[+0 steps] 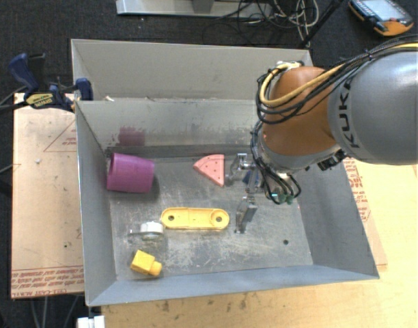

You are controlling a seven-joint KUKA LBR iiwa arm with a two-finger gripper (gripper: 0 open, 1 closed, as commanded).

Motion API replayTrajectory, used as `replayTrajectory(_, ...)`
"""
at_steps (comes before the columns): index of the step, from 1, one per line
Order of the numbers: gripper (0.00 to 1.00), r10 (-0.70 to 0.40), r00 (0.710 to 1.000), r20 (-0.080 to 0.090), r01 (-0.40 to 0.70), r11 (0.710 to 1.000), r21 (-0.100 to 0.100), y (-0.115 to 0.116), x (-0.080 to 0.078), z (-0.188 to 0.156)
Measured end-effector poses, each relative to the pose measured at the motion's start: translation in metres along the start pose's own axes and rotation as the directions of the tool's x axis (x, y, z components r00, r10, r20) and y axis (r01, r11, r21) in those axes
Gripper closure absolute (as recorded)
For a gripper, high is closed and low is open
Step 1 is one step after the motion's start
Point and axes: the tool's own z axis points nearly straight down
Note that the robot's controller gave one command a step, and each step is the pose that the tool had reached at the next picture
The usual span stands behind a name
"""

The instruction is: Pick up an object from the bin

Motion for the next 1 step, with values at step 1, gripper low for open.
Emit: replayTrajectory(1, 0.00, 0.000, 1.000, 0.008, 0.000, 1.000, 0.000, -0.0001, -0.0018, -0.0042)
